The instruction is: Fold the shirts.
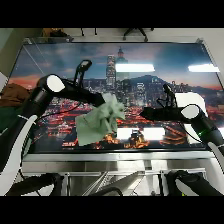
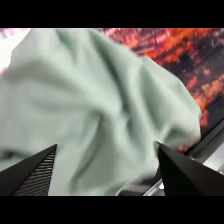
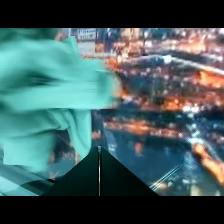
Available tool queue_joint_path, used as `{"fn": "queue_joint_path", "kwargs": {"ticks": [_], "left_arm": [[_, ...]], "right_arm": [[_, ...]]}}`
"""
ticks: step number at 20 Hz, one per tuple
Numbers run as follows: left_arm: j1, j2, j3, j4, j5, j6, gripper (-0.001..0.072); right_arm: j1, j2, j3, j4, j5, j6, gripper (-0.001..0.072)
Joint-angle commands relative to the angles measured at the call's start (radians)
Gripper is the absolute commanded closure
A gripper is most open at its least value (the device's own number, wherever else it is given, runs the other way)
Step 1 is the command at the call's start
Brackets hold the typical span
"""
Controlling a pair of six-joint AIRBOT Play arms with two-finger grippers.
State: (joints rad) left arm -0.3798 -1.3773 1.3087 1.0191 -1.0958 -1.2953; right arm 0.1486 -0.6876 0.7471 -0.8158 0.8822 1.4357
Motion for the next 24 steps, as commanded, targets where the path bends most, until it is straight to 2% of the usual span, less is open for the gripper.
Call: {"fn": "queue_joint_path", "kwargs": {"ticks": [1, 3, 5, 7, 8, 9, 10, 12, 15, 19, 21, 24], "left_arm": [[0.027, -0.015, 0.005, 0.005, -0.105, -0.022, 0.0009], [0.135, -0.013, 0.094, 0.008, -0.293, -0.071, 0.0009], [0.245, 0.016, 0.085, 0.009, -0.416, -0.113, 0.0009], [0.337, 0.092, -0.052, 0.01, -0.431, -0.117, 0.001], [0.372, 0.142, -0.149, 0.01, -0.414, -0.11, 0.001], [0.406, 0.196, -0.269, 0.01, -0.382, -0.098, 0.0009], [0.434, 0.246, -0.391, 0.01, -0.344, -0.087, 0.001], [0.47, 0.32, -0.594, 0.008, -0.266, -0.063, 0.0009], [0.481, 0.39, -0.807, -0.035, -0.122, -0.02, 0.001], [0.481, 0.435, -0.917, -0.209, -0.017, 0.079, 0.001], [0.481, 0.44, -0.935, -0.2, 0.024, 0.084, 0.001], [0.481, 0.398, -0.934, -0.213, 0.036, 0.103, 0.001]], "right_arm": [[0.001, 0.0, 0.0, 0.0, 0.001, 0.0, 0.0687], [0.0, 0.0, 0.0, 0.0, -0.003, 0.0, 0.0686], [0.001, 0.0, 0.0, 0.001, -0.012, 0.0, 0.0686], [0.0, 0.0, 0.0, -0.001, -0.014, 0.0, 0.068], [0.0, 0.0, 0.0, -0.013, -0.013, 0.0, 0.0627], [0.0, 0.0, 0.0, -0.027, -0.01, 0.0, 0.0377], [0.0, 0.0, 0.0, -0.038, -0.005, 0.0, 0.0194], [0.001, -0.007, -0.001, -0.037, 0.038, 0.0, 0.0302], [0.001, -0.07, -0.005, -0.041, 0.068, -0.031, 0.0306], [0.002, -0.226, -0.005, -0.027, 0.056, -0.092, 0.0306], [0.003, -0.301, -0.005, 0.048, 0.037, -0.176, 0.0306], [0.003, -0.383, -0.005, 0.256, 0.009, -0.339, 0.0309]]}}
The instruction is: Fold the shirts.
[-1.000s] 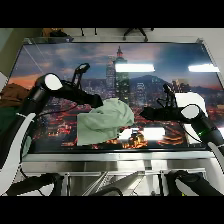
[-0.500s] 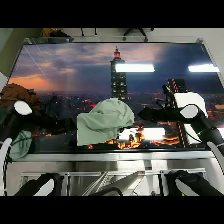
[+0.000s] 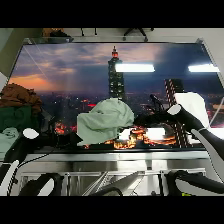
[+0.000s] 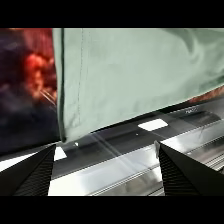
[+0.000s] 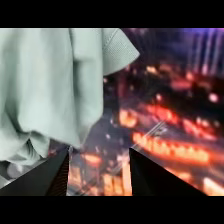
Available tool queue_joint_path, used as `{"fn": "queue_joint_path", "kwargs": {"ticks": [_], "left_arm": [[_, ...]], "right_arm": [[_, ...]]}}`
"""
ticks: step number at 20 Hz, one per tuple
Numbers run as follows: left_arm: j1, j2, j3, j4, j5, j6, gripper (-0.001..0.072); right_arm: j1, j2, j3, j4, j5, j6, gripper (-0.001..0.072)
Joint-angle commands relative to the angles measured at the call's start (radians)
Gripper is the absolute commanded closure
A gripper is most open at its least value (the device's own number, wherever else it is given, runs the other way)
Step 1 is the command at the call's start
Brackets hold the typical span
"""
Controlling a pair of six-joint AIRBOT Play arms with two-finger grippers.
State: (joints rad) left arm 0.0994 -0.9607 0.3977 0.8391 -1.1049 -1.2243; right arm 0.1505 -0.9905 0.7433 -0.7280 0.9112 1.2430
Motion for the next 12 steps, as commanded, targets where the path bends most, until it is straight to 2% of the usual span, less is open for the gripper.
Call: {"fn": "queue_joint_path", "kwargs": {"ticks": [1, 4, 5, 6, 8, 9, 10, 11, 12], "left_arm": [[0.001, -0.04, -0.023, -0.032, 0.051, 0.032, 0.001], [0.001, -0.122, -0.023, -0.064, 0.07, 0.071, 0.0011], [0.001, -0.148, -0.022, -0.118, 0.072, 0.11, 0.0088], [0.001, -0.174, -0.022, -0.196, 0.074, 0.166, 0.0186], [0.001, -0.22, -0.021, -0.328, 0.074, 0.243, 0.019], [0.001, -0.239, -0.016, -0.357, 0.072, 0.264, 0.0204], [0.001, -0.258, -0.002, -0.362, 0.058, 0.281, 0.0408], [0.001, -0.277, 0.023, -0.362, 0.023, 0.308, 0.0683], [0.001, -0.285, 0.048, -0.364, -0.014, 0.318, 0.0694]], "right_arm": [[0.001, -0.1, -0.001, 0.229, -0.026, -0.19, 0.031], [0.001, -0.145, -0.001, 0.343, -0.044, -0.272, 0.0317], [0.001, -0.154, -0.001, 0.369, -0.044, -0.291, 0.0354], [0.001, -0.162, -0.001, 0.395, -0.043, -0.31, 0.0348], [0.001, -0.165, 0.0, 0.412, -0.048, -0.317, 0.036], [0.001, -0.165, 0.0, 0.411, -0.048, -0.323, 0.0535], [0.001, -0.164, 0.0, 0.411, -0.047, -0.332, 0.0666], [0.0, -0.162, 0.0, 0.411, -0.039, -0.331, 0.0687], [-0.002, -0.161, 0.003, 0.41, -0.011, -0.332, 0.0687]]}}
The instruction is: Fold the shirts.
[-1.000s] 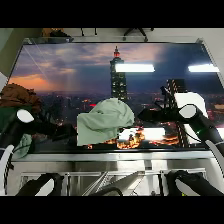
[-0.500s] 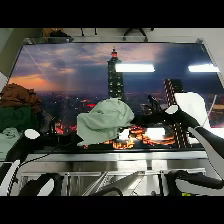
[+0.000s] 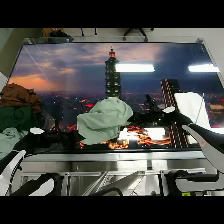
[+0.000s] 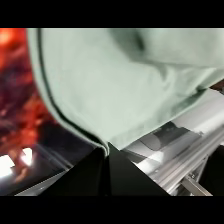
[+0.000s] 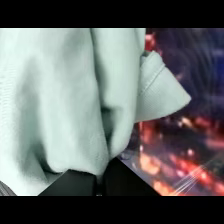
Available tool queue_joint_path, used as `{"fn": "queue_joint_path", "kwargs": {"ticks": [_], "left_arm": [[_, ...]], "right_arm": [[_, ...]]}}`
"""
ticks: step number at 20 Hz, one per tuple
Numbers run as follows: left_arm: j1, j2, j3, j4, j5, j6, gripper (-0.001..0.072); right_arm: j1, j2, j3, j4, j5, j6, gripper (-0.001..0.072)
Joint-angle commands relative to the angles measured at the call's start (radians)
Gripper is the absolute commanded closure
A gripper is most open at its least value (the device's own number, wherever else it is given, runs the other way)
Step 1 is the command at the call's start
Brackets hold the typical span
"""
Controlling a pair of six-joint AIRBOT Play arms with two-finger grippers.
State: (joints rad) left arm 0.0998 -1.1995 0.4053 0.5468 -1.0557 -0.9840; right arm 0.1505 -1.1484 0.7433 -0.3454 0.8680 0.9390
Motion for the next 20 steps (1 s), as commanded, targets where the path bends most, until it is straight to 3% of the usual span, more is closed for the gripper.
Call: {"fn": "queue_joint_path", "kwargs": {"ticks": [1, 3, 5, 9, 12, 15, 20], "left_arm": [[0.001, -0.045, 0.074, -0.072, -0.109, 0.077, 0.0694], [0.005, -0.002, 0.167, -0.084, -0.212, 0.066, 0.0696], [0.041, 0.103, 0.294, -0.105, -0.275, -0.016, 0.0696], [0.21, 0.371, 0.7, -0.102, -0.276, -0.169, 0.0696], [0.384, 0.498, 1.067, -0.099, -0.258, -0.188, 0.0696], [0.45, 0.562, 1.343, -0.098, -0.222, -0.188, 0.0696], [0.451, 0.573, 1.516, -0.037, -0.271, -0.212, 0.0695]], "right_arm": [[-0.004, 0.002, 0.008, 0.024, 0.069, -0.029, 0.0687], [-0.024, 0.034, 0.031, 0.023, 0.137, -0.053, 0.0687], [-0.091, 0.108, 0.103, -0.011, 0.182, -0.034, 0.0687], [-0.308, 0.267, 0.431, 0.008, 0.327, 0.019, 0.0687], [-0.434, 0.333, 0.727, 0.124, 0.441, 0.018, 0.0687], [-0.46, 0.385, 0.962, 0.138, 0.454, 0.019, 0.0687], [-0.46, 0.439, 1.061, 0.114, 0.496, 0.012, 0.0687]]}}
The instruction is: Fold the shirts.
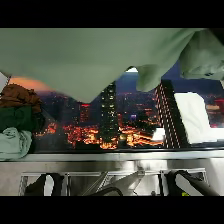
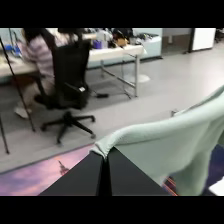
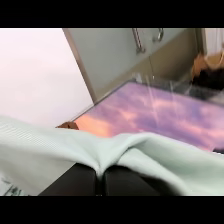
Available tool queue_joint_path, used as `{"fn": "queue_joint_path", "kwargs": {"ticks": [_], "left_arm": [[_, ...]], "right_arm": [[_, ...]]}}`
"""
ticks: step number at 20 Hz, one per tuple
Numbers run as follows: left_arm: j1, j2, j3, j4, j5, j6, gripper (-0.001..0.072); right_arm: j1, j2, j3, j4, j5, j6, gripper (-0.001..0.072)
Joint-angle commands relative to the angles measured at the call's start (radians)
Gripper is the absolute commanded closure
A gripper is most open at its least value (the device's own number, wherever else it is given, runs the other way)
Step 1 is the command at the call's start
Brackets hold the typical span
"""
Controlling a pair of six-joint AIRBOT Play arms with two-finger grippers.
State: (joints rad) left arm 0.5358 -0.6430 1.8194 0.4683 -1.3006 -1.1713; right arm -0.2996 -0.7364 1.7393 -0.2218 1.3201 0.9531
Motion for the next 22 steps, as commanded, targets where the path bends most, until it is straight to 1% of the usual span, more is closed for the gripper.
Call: {"fn": "queue_joint_path", "kwargs": {"ticks": [1, 4, 6, 7, 10, 12, 13, 14, 15, 16, 17, 19, 22], "left_arm": [[0.015, 0.016, 0.074, 0.032, -0.041, -0.026, 0.0696], [0.015, 0.017, -0.116, 0.027, -0.074, -0.026, 0.0695], [0.007, 0.017, -0.302, 0.027, -0.071, -0.012, 0.0696], [-0.011, 0.016, -0.414, 0.029, -0.062, 0.016, 0.0695], [-0.103, -0.029, -0.75, 0.037, 0.004, 0.137, 0.0695], [-0.174, -0.114, -0.955, 0.037, 0.098, 0.217, 0.0695], [-0.206, -0.171, -1.042, 0.037, 0.179, 0.261, 0.0695], [-0.232, -0.23, -1.103, 0.037, 0.262, 0.298, 0.0695], [-0.251, -0.3, -1.143, 0.037, 0.336, 0.332, 0.0695], [-0.258, -0.373, -1.156, 0.035, 0.376, 0.357, 0.0695], [-0.26, -0.443, -1.145, 0.035, 0.381, 0.375, 0.0695], [-0.253, -0.576, -1.086, 0.036, 0.318, 0.384, 0.0695], [-0.251, -0.718, -0.975, 0.037, 0.19, 0.389, 0.0695]], "right_arm": [[-0.009, 0.013, 0.05, -0.006, 0.074, 0.003, 0.0687], [0.025, -0.038, -0.1, 0.013, 0.124, -0.001, 0.0686], [0.137, -0.087, -0.266, -0.003, 0.116, -0.043, 0.0686], [0.209, -0.116, -0.349, -0.033, 0.09, -0.066, 0.0686], [0.405, -0.256, -0.571, -0.167, -0.111, -0.094, 0.0686], [0.466, -0.395, -0.633, -0.194, -0.229, -0.111, 0.0685], [0.479, -0.469, -0.635, -0.194, -0.266, -0.129, 0.0677], [0.478, -0.539, -0.635, -0.184, -0.308, -0.14, 0.0577], [0.473, -0.592, -0.629, -0.18, -0.349, -0.143, 0.0441], [0.457, -0.636, -0.615, -0.18, -0.375, -0.143, 0.0404], [0.429, -0.658, -0.596, -0.179, -0.377, -0.142, 0.0404], [0.366, -0.651, -0.565, -0.179, -0.333, -0.141, 0.0404], [0.257, -0.558, -0.554, -0.209, -0.155, -0.094, 0.0404]]}}
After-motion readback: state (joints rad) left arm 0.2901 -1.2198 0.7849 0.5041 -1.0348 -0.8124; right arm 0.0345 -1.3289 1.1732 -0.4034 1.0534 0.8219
